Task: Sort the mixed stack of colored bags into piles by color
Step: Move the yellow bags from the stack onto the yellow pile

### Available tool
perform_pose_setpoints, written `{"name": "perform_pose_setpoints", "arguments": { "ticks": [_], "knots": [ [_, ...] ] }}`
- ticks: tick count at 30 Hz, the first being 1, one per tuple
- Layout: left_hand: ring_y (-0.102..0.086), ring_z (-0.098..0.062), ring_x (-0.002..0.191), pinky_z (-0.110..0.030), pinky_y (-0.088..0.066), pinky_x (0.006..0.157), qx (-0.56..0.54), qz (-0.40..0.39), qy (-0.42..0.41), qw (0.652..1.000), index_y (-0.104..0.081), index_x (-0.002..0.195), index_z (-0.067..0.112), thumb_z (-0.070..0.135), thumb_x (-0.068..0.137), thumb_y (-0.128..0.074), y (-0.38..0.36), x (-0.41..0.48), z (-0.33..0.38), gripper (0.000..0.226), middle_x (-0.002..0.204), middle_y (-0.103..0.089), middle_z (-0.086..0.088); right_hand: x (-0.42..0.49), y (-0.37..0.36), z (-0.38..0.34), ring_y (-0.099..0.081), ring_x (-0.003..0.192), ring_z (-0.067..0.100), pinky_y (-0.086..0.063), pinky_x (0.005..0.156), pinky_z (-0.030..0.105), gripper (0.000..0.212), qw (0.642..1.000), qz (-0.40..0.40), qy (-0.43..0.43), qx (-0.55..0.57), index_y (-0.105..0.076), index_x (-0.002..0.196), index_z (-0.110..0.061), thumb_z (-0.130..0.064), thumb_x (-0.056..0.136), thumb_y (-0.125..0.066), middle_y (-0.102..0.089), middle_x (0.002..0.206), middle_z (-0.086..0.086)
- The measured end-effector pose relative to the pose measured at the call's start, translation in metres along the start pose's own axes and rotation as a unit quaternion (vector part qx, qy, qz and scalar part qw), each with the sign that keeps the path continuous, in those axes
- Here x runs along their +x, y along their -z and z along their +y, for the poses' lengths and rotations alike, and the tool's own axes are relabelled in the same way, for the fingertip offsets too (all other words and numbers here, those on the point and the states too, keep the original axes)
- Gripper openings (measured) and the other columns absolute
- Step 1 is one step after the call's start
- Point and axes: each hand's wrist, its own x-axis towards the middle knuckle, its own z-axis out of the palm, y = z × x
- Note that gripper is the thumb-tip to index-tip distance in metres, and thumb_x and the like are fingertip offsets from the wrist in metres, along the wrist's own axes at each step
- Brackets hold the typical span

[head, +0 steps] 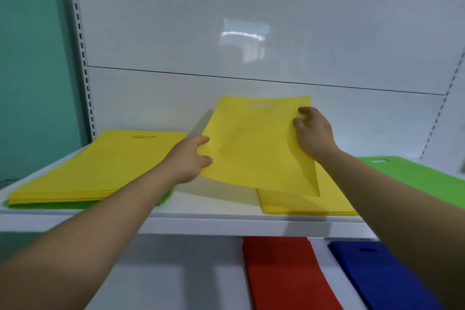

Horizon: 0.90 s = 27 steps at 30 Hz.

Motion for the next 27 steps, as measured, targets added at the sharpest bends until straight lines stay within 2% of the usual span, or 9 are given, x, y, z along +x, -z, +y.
{"name": "perform_pose_setpoints", "arguments": {
  "ticks": [5, 10, 16, 19, 21, 22, 23, 25, 27],
  "knots": [
    [-0.038, -0.020, 0.133, -0.027, -0.032, 0.105, 0.051, -0.024, 0.005, 0.998, -0.037, 0.144, 0.016, 0.022, 0.089, -0.063, -0.078, 0.000, 0.037, 0.061, 0.149, -0.036, -0.004, 0.018, 0.028, 0.083, -0.044, 0.127, 0.029, -0.034, 0.102, 0.034, 0.039, 0.998, -0.054, -0.026, -0.036, -0.046, 0.137, -0.012, -0.023, 0.100, -0.045, -0.049, 0.138, 0.010],
    [-0.036, -0.022, 0.133, -0.027, -0.030, 0.106, 0.102, -0.034, 0.040, 0.993, -0.035, 0.145, 0.017, 0.030, 0.091, -0.060, -0.126, -0.007, 0.058, 0.061, 0.148, -0.036, -0.006, 0.033, 0.036, 0.139, -0.047, 0.124, 0.030, -0.036, 0.098, 0.031, 0.038, 0.993, -0.100, -0.029, -0.046, -0.049, 0.134, -0.009, -0.022, 0.098, -0.048, -0.052, 0.135, 0.014],
    [-0.032, -0.020, 0.138, -0.031, -0.027, 0.112, 0.188, -0.077, 0.081, 0.976, -0.039, 0.143, 0.021, 0.058, 0.086, -0.054, -0.149, -0.021, 0.065, 0.069, 0.152, -0.032, -0.002, 0.044, 0.033, 0.171, -0.043, 0.130, 0.032, -0.036, 0.104, 0.034, 0.054, 0.962, -0.243, -0.047, -0.118, -0.043, 0.141, -0.013, -0.041, 0.096, -0.048, -0.042, 0.146, 0.013],
    [-0.022, -0.017, 0.143, -0.032, -0.022, 0.114, 0.193, -0.098, 0.075, 0.973, -0.041, 0.141, 0.026, 0.070, 0.077, -0.054, -0.150, -0.027, 0.068, 0.078, 0.158, -0.017, 0.000, 0.042, 0.029, 0.186, -0.040, 0.133, 0.031, -0.033, 0.109, 0.036, 0.062, 0.942, -0.296, -0.051, -0.149, -0.040, 0.143, -0.017, -0.052, 0.093, -0.047, -0.039, 0.149, 0.011],
    [-0.017, -0.013, 0.144, -0.029, -0.019, 0.114, 0.167, -0.129, 0.051, 0.976, -0.042, 0.139, 0.032, 0.070, 0.071, -0.061, -0.146, -0.031, 0.071, 0.081, 0.159, -0.010, 0.004, 0.040, 0.027, 0.194, -0.042, 0.132, 0.031, -0.035, 0.109, 0.039, 0.065, 0.943, -0.293, -0.054, -0.150, -0.044, 0.141, -0.019, -0.057, 0.089, -0.051, -0.040, 0.148, 0.010],
    [-0.015, -0.011, 0.144, -0.027, -0.016, 0.114, 0.167, -0.153, 0.041, 0.973, -0.040, 0.140, 0.035, 0.075, 0.063, -0.062, -0.145, -0.033, 0.072, 0.089, 0.159, -0.010, 0.007, 0.039, 0.025, 0.196, -0.043, 0.131, 0.031, -0.036, 0.108, 0.040, 0.066, 0.946, -0.284, -0.052, -0.148, -0.046, 0.139, -0.019, -0.059, 0.087, -0.053, -0.041, 0.147, 0.010],
    [-0.012, -0.010, 0.144, -0.025, -0.013, 0.114, 0.177, -0.174, 0.030, 0.968, -0.038, 0.140, 0.038, 0.085, 0.050, -0.059, -0.144, -0.034, 0.073, 0.104, 0.158, -0.011, 0.008, 0.040, 0.024, 0.199, -0.044, 0.130, 0.030, -0.036, 0.108, 0.040, 0.066, 0.948, -0.277, -0.046, -0.147, -0.049, 0.137, -0.018, -0.058, 0.086, -0.056, -0.041, 0.146, 0.010],
    [-0.008, -0.010, 0.145, -0.026, -0.010, 0.115, 0.195, -0.192, 0.014, 0.962, -0.036, 0.140, 0.042, 0.102, 0.026, -0.040, -0.143, -0.035, 0.070, 0.129, 0.156, -0.017, 0.012, 0.040, 0.023, 0.202, -0.046, 0.128, 0.028, -0.037, 0.105, 0.036, 0.062, 0.949, -0.276, -0.025, -0.150, -0.054, 0.132, -0.014, -0.056, 0.086, -0.057, -0.045, 0.143, 0.010],
    [-0.008, -0.009, 0.145, -0.024, -0.009, 0.114, 0.191, -0.181, 0.009, 0.965, -0.039, 0.138, 0.043, 0.103, 0.021, -0.034, -0.144, -0.034, 0.064, 0.131, 0.154, -0.021, 0.014, 0.041, 0.023, 0.204, -0.049, 0.123, 0.028, -0.039, 0.101, 0.034, 0.055, 0.951, -0.276, -0.014, -0.141, -0.059, 0.126, -0.013, -0.052, 0.087, -0.058, -0.053, 0.135, 0.010]
  ]
}}
